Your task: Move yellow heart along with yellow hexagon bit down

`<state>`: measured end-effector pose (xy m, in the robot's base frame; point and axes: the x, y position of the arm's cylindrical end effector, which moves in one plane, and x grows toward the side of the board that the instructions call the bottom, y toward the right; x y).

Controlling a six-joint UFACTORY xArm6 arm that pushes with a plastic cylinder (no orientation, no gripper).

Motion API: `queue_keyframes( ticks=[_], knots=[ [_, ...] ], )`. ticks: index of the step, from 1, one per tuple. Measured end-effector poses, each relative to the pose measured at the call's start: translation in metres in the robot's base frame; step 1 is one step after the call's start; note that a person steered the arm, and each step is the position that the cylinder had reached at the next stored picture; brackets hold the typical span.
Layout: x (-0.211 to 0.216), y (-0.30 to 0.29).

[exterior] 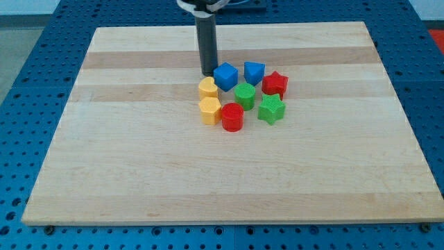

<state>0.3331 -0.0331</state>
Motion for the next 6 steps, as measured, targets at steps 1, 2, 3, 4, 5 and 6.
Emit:
queue_keyframes(
  ticks=[1, 2, 3, 4, 5, 6],
  knots=[
    [0.0, 0.011],
    [0.0, 0.004],
    [0.002, -0.007],
    [0.015, -0.007],
    [0.024, -0.007],
    [0.035, -0.007]
  ],
)
